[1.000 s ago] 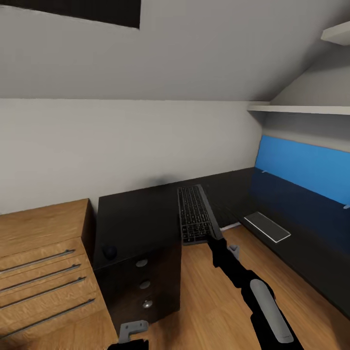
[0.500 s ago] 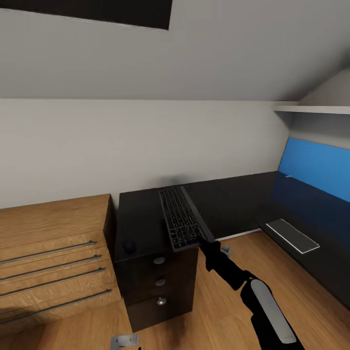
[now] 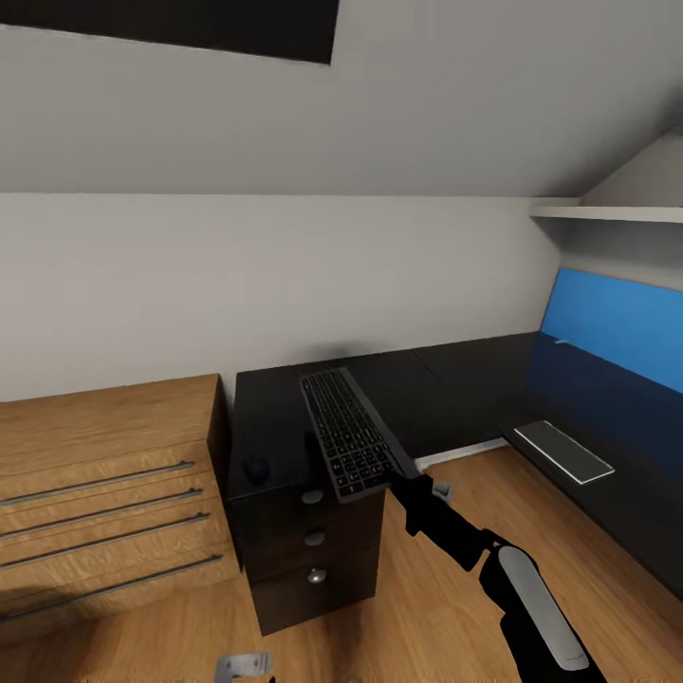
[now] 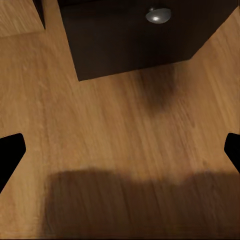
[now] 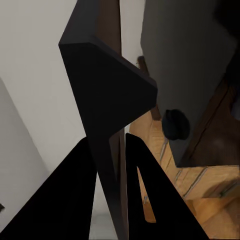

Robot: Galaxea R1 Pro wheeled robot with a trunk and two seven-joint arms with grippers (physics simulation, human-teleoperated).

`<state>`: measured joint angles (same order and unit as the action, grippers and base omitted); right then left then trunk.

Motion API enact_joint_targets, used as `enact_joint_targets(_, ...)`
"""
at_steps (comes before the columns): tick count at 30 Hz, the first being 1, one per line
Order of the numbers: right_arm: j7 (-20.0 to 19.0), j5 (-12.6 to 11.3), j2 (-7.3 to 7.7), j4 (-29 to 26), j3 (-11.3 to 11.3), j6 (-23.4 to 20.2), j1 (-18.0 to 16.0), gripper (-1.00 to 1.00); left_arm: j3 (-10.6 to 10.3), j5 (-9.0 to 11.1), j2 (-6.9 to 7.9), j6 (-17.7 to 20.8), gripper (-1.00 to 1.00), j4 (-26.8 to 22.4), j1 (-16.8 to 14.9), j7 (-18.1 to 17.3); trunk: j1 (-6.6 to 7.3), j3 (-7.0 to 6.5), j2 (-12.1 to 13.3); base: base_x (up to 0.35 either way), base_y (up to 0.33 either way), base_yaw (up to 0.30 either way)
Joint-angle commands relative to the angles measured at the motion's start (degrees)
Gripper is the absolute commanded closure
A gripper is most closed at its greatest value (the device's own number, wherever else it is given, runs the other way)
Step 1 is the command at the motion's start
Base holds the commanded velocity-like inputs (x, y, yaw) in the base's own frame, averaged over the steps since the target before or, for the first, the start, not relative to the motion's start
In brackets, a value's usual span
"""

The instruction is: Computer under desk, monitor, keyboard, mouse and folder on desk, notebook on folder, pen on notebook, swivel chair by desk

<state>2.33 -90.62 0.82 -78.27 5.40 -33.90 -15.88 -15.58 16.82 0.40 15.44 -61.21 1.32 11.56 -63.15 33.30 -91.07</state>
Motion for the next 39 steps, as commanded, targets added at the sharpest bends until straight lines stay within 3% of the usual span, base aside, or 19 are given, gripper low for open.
enact_joint_targets(1,0.16,-1.45,0.01,0.50,0.01,-0.10,-0.03,1.00,-0.16,0.58,0.04,0.18,-1.00,-0.13,0.00,0.48,0.03,0.04,-0.03,-0.289,0.000,0.000)
enact_joint_targets(2,0.39,-4.94,-0.01,2.85,0.11,-0.52,-0.03,1.00,-0.16,0.58,0.04,0.14,-1.00,-0.13,0.00,0.48,0.03,0.04,-0.03,-0.225,0.000,0.000)
enact_joint_targets(3,0.46,-6.33,-0.02,3.71,0.12,-1.06,-0.03,1.00,-0.16,0.61,0.04,0.13,-1.00,-0.13,0.00,0.48,0.03,0.04,-0.03,-0.155,0.000,0.000)
enact_joint_targets(6,0.45,-9.00,-0.02,5.26,0.11,-3.61,-0.03,1.00,-0.12,0.66,0.04,0.12,-1.00,-0.13,0.00,0.48,0.03,0.04,-0.03,-0.065,0.000,0.000)
enact_joint_targets(9,0.41,-10.17,-0.07,6.17,0.13,-4.54,-0.03,1.00,-0.09,0.66,0.04,0.12,-1.00,-0.13,0.00,0.48,0.03,0.04,-0.03,-0.016,0.000,0.000)
enact_joint_targets(18,0.44,-10.80,-0.30,6.99,0.25,-4.95,-0.03,1.00,-0.14,0.80,0.84,-1.92,-1.00,-0.14,0.00,0.41,0.03,0.04,-0.03,0.067,0.064,0.000)
enact_joint_targets(39,0.48,-10.73,-0.27,6.99,0.27,-4.95,-0.03,1.00,-0.16,0.76,0.84,-1.99,-1.00,-0.13,0.00,0.40,0.03,0.04,-0.03,0.124,0.061,0.000)
